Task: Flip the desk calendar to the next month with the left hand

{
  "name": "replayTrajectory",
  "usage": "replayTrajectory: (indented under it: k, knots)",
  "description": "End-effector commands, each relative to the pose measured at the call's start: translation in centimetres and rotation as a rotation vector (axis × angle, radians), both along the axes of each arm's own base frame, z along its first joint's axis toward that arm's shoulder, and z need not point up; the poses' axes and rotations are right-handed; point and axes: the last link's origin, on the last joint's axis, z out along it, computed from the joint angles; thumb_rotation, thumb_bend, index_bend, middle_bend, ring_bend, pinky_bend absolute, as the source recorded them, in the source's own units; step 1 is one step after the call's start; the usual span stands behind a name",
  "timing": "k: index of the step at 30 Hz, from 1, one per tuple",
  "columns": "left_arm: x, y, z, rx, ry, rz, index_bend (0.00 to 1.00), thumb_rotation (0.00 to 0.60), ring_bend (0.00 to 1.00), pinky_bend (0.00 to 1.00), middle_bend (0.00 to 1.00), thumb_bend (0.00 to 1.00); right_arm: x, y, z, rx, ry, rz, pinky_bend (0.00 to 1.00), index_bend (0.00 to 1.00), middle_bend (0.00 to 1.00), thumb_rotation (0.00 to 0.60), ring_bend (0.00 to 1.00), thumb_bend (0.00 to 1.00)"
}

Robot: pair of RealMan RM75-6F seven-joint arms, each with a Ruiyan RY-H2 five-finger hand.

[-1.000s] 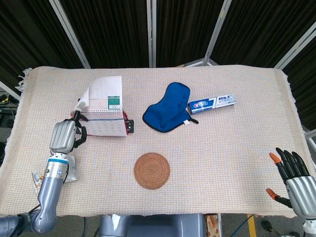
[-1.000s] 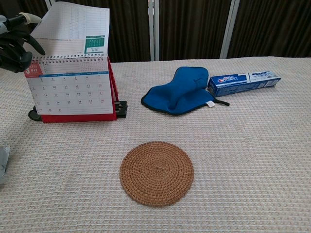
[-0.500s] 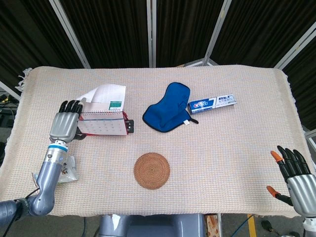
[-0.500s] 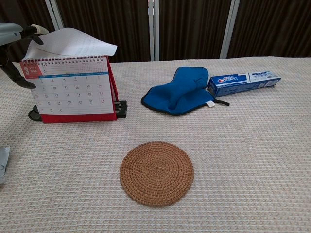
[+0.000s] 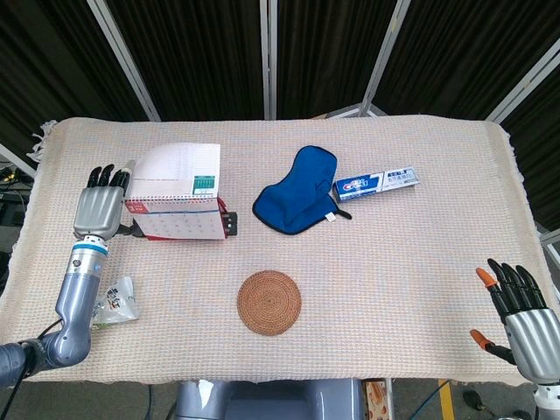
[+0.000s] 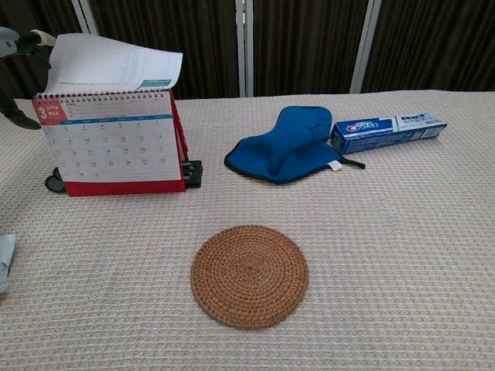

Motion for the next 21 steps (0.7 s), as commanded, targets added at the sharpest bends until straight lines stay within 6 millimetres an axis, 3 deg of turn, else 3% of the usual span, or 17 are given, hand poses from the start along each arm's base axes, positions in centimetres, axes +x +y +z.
replayTrajectory:
  k: [1,10,15,21]
  knots:
    - [-0.7,0.5,0.8,0.04,0.021,0.021,0.0,0.6,0.0,0.0,0.0,0.01,0.0,0.0,0.0,0.0,0.001,0.001,0.0,0.0,0.0,0.6,0.0,0.04]
    - [-2.0,1.3,3.0,0.114,-0.009,0.045,0.0,0.6,0.0,0.0,0.0,0.01,-0.1,-0.1,-0.1,0.001,0.002,-0.001,0.0,0.0,0.0,0.6,0.0,0.04]
    - [-1.8,0.6,3.1,0.089,-0.026,0.025,0.0,0.6,0.0,0.0,0.0,0.01,0.0,0.0,-0.2,0.004,0.006,0.002,0.0,0.0,0.0,0.6,0.0,0.04]
    - [-1.6,-5.2,2.4,0.015,-0.064,-0.023,0.0,0.6,0.0,0.0,0.0,0.01,-0.1,0.0,0.0,-0.002,0.012,-0.008,0.0,0.0,0.0,0.6,0.0,0.04]
